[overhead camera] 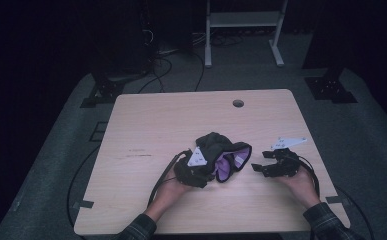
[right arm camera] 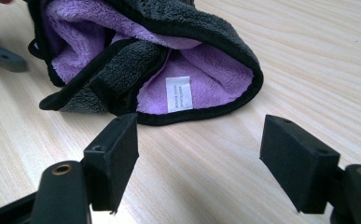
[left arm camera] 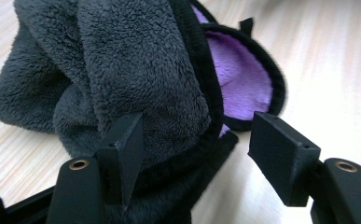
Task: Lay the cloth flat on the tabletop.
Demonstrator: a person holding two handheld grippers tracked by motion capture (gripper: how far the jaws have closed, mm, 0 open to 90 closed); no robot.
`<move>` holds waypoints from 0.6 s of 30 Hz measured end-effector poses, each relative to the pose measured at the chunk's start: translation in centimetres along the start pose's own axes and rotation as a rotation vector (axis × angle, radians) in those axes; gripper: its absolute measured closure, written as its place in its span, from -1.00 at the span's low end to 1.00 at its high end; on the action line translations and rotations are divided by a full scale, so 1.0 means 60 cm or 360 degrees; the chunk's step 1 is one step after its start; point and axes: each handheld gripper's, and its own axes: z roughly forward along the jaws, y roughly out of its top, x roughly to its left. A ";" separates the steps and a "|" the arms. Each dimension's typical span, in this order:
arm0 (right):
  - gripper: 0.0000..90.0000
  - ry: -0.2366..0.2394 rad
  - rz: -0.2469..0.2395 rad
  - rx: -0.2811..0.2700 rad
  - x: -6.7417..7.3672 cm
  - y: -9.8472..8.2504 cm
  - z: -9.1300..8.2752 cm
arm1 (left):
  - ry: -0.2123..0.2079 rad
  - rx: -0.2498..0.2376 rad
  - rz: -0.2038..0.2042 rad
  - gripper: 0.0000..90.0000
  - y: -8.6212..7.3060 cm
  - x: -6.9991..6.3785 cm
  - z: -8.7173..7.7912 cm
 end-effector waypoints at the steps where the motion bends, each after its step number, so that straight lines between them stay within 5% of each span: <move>1: -0.41 0.0000 0.0000 0.0000 0.000 0.000 0.000 | 0.0011 0.0007 0.0004 -0.22 0.001 0.001 0.004; 9: -0.41 0.0002 -0.0015 0.0007 0.003 0.001 0.002 | 0.0073 0.0027 -0.0025 -0.01 0.004 0.010 0.013; 18: -0.41 0.0010 -0.0031 0.0011 0.008 0.003 0.005 | 0.0087 -0.0010 -0.0058 0.54 -0.001 0.023 -0.008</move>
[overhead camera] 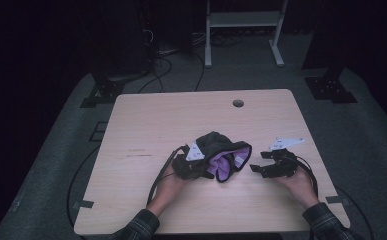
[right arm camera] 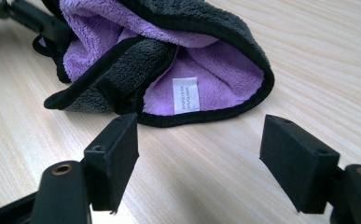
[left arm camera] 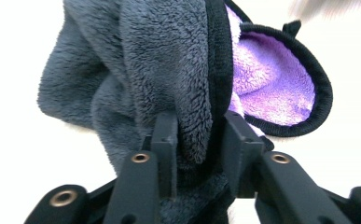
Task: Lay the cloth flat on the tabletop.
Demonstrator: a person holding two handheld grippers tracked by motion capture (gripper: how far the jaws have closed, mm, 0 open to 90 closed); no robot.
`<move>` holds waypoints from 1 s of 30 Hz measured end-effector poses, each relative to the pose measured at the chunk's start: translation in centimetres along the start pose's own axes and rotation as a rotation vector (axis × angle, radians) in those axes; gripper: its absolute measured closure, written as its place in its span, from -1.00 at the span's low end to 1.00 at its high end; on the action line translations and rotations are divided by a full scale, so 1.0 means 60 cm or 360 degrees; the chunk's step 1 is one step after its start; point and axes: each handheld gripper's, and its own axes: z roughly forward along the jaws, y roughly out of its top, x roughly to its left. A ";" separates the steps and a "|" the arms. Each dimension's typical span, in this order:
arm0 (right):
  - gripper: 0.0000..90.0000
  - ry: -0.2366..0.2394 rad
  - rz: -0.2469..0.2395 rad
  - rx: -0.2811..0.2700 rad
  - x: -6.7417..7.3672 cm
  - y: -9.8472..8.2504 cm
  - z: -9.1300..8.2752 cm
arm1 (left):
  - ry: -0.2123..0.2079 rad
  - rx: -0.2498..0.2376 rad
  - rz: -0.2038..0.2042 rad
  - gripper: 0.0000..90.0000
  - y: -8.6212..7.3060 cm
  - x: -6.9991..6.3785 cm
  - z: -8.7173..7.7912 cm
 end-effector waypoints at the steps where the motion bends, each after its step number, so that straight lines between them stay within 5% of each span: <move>1: -0.41 0.0003 0.0003 -0.0001 0.001 0.000 0.000 | 0.0000 -0.0024 -0.0022 0.58 0.000 0.005 -0.008; 11: -0.36 0.0060 -0.0042 0.0009 0.014 0.004 0.008 | 0.0015 -0.0111 -0.0129 0.83 -0.008 0.036 -0.053; 23: -0.25 0.0099 -0.0090 -0.0011 0.034 0.017 0.029 | 0.0105 -0.0172 -0.0241 0.83 -0.030 0.081 -0.103; 30: -0.18 0.0194 -0.0174 0.0034 0.053 0.019 0.047 | 0.0165 -0.0190 -0.0306 0.83 -0.048 0.106 -0.125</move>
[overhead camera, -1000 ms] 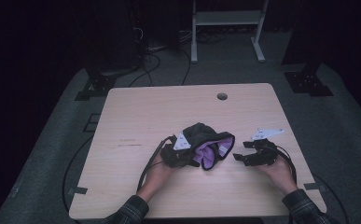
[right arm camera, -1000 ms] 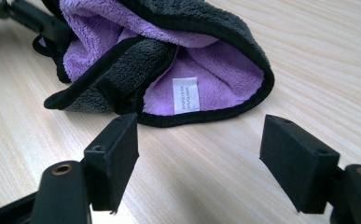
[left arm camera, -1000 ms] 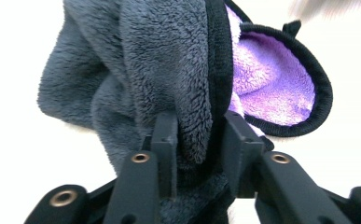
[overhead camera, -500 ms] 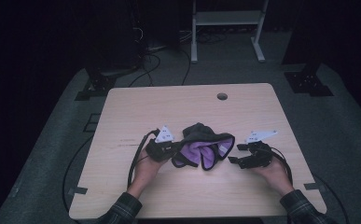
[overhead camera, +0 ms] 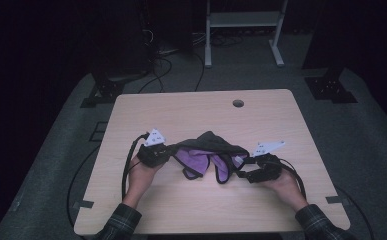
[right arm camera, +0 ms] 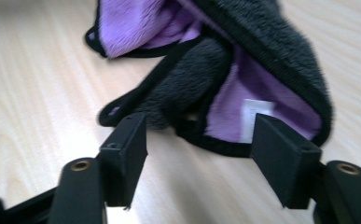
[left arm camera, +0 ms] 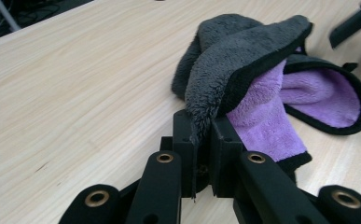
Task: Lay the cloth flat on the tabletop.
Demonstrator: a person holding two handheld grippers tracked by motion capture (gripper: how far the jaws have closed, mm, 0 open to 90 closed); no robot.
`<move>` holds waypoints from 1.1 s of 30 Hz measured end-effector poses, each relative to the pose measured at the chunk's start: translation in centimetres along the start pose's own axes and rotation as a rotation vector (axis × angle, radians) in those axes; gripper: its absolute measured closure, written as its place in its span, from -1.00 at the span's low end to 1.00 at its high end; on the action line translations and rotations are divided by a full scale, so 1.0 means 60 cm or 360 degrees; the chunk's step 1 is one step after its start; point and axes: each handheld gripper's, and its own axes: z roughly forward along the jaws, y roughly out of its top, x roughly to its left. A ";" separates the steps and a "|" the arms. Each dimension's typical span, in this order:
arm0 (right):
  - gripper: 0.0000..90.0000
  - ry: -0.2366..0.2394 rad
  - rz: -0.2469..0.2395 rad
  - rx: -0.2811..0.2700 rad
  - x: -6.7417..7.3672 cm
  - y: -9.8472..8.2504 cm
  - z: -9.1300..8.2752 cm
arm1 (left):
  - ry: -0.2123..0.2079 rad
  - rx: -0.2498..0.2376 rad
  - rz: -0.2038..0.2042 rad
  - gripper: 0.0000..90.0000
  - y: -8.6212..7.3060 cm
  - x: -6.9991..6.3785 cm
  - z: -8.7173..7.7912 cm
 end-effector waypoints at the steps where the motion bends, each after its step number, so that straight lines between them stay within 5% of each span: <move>1: -0.17 0.0007 -0.0017 0.0007 0.002 0.001 0.004 | 0.0000 0.0000 0.0000 0.83 0.000 0.000 0.000; 5: 0.06 -0.0012 -0.0067 0.0067 0.007 0.005 0.026 | 0.0003 -0.0006 -0.0015 0.83 -0.001 0.006 -0.004; 9: 0.70 0.0003 -0.0085 0.0103 0.005 0.005 0.038 | 0.0002 -0.0001 -0.0007 0.83 -0.001 0.005 -0.003; 11: 0.91 -0.0055 -0.0111 0.0100 0.005 0.006 0.031 | 0.0005 0.0000 -0.0011 0.83 -0.001 0.005 -0.005; 19: 0.96 -0.0165 -0.0018 -0.0033 -0.027 0.005 -0.023 | 0.0035 -0.0025 -0.0040 0.84 -0.004 0.018 -0.018; 21: 0.96 -0.0206 0.0046 -0.0124 -0.042 0.003 -0.049 | 0.0047 -0.0032 -0.0057 0.84 -0.005 0.025 -0.025; 33: 0.97 -0.0343 0.0105 -0.0322 -0.074 0.011 -0.119 | 0.0118 -0.0118 -0.0133 0.84 -0.006 0.055 -0.063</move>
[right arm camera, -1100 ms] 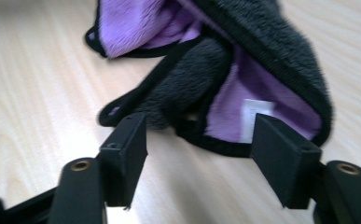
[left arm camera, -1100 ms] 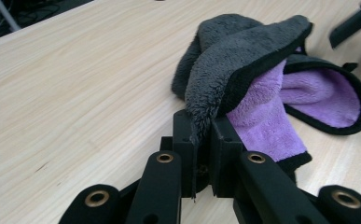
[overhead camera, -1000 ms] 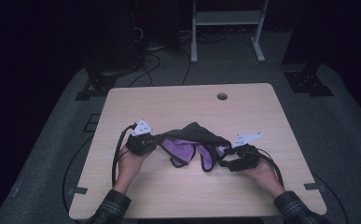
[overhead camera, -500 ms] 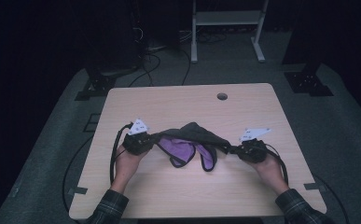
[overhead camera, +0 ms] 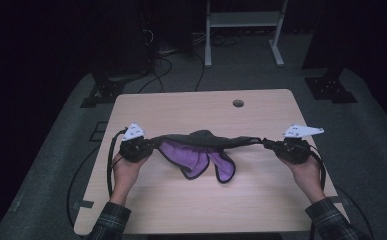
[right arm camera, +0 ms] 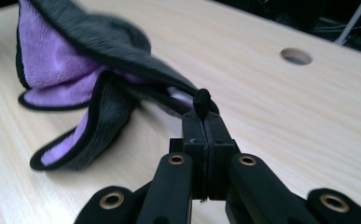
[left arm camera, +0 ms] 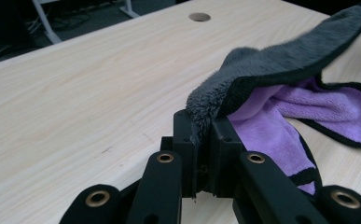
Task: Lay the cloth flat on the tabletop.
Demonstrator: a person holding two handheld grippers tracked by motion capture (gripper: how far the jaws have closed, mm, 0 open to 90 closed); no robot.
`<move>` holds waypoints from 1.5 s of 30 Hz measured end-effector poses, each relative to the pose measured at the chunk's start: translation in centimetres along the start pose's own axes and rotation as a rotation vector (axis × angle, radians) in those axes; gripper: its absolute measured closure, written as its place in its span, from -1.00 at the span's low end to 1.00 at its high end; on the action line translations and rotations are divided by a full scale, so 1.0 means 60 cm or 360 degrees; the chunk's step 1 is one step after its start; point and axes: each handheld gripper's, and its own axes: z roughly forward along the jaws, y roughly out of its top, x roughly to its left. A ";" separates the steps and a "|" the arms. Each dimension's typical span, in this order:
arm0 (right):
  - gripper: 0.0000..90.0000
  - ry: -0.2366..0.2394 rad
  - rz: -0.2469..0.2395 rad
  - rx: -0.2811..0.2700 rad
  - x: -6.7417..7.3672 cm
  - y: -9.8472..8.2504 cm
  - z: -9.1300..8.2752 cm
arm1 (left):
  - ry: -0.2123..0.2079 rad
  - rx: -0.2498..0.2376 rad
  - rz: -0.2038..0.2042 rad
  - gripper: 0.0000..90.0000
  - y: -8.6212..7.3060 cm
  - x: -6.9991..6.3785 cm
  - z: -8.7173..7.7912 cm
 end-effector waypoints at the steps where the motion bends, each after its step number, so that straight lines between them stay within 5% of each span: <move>1: 0.97 -0.0011 0.0009 -0.0012 -0.003 0.003 -0.005 | 0.0004 -0.0010 -0.0002 0.84 0.001 0.003 -0.003; 18: 0.98 -0.0062 0.0027 -0.0327 -0.024 0.086 -0.069 | 0.0026 -0.0178 0.0020 0.84 0.055 0.011 -0.049; 29: 0.97 -0.0114 -0.0020 -0.0434 -0.037 0.158 -0.078 | 0.0074 -0.0315 0.0033 0.84 0.124 0.038 -0.069; 45: 0.98 -0.0236 0.0003 -0.0543 -0.102 0.269 -0.076 | 0.0159 -0.0418 0.0077 0.85 0.237 0.089 -0.034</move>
